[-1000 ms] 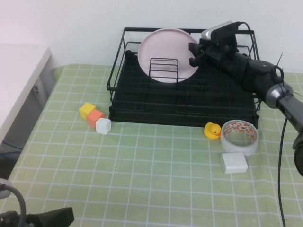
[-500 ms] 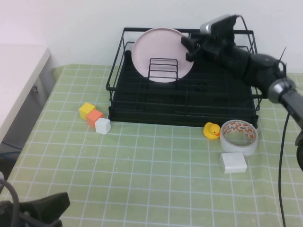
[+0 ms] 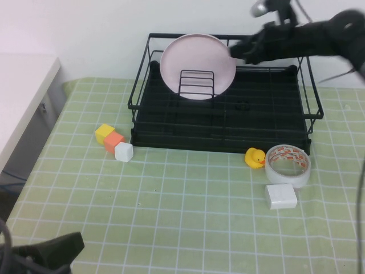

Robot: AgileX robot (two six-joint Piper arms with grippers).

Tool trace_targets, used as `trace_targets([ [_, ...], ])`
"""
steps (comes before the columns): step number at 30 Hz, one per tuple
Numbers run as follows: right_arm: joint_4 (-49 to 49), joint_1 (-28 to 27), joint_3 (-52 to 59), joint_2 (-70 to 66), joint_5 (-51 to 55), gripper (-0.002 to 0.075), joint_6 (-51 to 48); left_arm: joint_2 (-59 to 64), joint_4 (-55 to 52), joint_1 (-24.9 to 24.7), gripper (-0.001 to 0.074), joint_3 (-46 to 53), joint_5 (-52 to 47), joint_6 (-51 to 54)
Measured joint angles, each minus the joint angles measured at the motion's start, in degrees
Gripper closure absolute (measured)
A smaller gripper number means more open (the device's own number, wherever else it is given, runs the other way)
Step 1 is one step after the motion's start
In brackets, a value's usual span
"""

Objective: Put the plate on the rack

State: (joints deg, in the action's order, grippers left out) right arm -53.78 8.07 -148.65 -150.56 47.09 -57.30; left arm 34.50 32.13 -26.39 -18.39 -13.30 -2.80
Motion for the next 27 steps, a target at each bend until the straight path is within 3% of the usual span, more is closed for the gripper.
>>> trace_targets([
  [10,6.6,-9.9,0.0,13.1,22.0,0.0515,17.0,-13.9,-4.6,0.0,0.0736,0.0,-6.4,-1.2],
  [15,7.7,-11.4,2.1,19.2,23.9,0.051,24.9,-20.4,-7.3,0.0,0.0736,0.0,-9.1,-2.3],
  [22,7.9,-11.2,7.0,27.2,23.9,0.0506,26.5,-22.2,-11.6,0.0,0.0736,0.0,-10.8,-4.1],
  [27,8.0,-11.2,11.6,35.1,23.9,0.0505,26.4,-22.2,-20.8,0.0,0.0736,0.0,-11.7,-14.6],
])
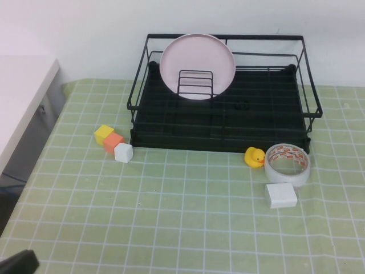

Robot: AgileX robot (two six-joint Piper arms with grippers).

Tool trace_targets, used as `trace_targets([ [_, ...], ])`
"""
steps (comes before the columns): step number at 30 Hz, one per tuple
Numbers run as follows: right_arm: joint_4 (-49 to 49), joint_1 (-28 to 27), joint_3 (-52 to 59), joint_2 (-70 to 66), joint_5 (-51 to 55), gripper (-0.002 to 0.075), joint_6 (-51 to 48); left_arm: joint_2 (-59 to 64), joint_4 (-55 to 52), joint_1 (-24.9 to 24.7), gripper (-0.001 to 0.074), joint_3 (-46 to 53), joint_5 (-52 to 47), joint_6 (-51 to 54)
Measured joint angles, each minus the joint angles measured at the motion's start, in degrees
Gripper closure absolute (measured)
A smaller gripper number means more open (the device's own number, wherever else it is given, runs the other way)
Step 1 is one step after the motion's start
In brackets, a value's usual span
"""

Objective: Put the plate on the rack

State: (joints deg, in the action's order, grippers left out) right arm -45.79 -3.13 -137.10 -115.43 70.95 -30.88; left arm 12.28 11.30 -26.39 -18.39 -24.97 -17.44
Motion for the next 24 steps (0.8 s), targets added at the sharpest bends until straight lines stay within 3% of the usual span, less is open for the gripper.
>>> trace_targets([
  [6,1.8,0.0,11.1,14.7,0.0,0.0515,-4.5,0.0,-14.5,0.0,0.0736,0.0,-0.9,-12.8],
  [12,-1.9,0.0,32.5,35.5,-0.4,0.0624,-15.1,0.0,-21.0,0.0,0.0736,0.0,-2.4,-20.4],
  [16,-6.7,0.0,49.3,51.9,-9.2,0.0703,-22.3,0.0,-22.2,0.0,0.0736,0.0,-5.5,-21.7],
  [24,-9.7,0.0,78.5,83.3,-32.5,0.0727,-28.4,0.0,-28.8,0.0,0.0736,0.0,-3.9,-22.1],
])
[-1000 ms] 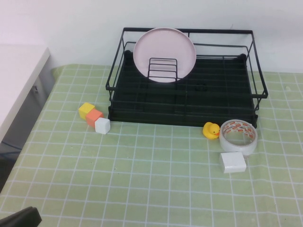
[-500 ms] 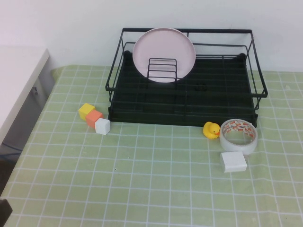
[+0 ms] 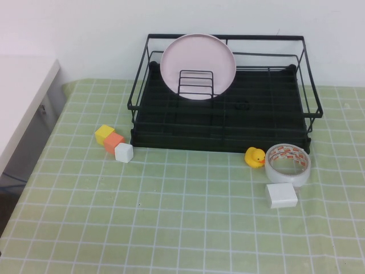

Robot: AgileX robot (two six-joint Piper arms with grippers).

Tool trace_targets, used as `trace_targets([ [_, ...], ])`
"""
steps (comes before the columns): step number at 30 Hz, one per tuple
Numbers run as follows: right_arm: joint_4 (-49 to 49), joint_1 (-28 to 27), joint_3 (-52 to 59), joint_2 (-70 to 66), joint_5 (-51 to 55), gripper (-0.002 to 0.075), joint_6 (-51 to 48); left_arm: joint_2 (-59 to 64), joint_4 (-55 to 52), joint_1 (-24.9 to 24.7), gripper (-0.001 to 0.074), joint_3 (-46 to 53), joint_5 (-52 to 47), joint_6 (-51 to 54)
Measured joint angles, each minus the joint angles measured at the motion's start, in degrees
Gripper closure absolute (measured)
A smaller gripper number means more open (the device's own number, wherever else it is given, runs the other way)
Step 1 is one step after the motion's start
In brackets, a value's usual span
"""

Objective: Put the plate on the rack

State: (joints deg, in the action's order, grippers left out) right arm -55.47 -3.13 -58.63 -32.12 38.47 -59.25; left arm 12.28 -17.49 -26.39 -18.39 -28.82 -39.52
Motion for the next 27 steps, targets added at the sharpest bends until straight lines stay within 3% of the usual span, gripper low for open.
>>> trace_targets([
  [11,2.5,0.0,13.5,23.4,-6.6,0.0728,-0.2,0.0,2.4,0.0,0.0736,0.0,0.0,-0.7],
  [27,2.8,0.0,27.1,24.7,-2.0,0.0728,-0.2,0.0,2.5,0.0,0.0736,0.0,0.0,-0.9],
])
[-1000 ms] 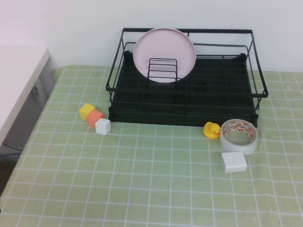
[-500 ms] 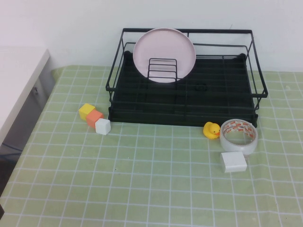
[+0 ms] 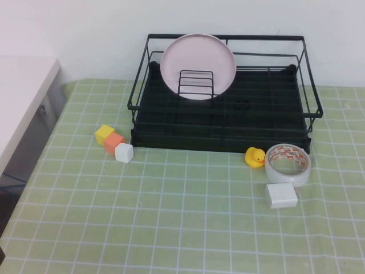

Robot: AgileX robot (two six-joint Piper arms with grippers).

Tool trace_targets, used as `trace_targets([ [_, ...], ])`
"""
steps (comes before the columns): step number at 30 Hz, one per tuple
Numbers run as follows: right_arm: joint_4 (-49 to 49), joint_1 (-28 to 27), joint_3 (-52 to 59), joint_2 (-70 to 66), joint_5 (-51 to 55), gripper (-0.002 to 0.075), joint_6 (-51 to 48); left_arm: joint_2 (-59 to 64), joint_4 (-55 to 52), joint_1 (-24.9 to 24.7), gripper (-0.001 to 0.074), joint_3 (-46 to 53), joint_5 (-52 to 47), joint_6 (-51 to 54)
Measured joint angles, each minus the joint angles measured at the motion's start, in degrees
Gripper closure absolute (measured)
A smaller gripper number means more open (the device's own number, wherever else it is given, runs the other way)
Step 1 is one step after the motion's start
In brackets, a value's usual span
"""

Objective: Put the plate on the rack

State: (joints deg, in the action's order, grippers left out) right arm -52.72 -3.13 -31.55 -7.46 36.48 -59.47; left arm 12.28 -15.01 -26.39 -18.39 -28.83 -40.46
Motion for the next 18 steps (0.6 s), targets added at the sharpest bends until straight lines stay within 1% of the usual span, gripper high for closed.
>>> trace_targets([
  [7,1.4,0.0,7.6,0.0,-0.4,0.0728,0.9,0.0,0.0,0.0,0.0736,0.0,0.0,0.0],
  [11,2.0,0.0,12.8,0.0,-4.6,0.0728,1.0,0.0,0.0,0.0,0.0736,0.0,0.0,0.0],
  [18,3.6,0.0,14.3,0.3,-9.2,0.0728,2.0,0.0,0.0,0.0,0.0736,0.0,-0.1,-0.2],
])
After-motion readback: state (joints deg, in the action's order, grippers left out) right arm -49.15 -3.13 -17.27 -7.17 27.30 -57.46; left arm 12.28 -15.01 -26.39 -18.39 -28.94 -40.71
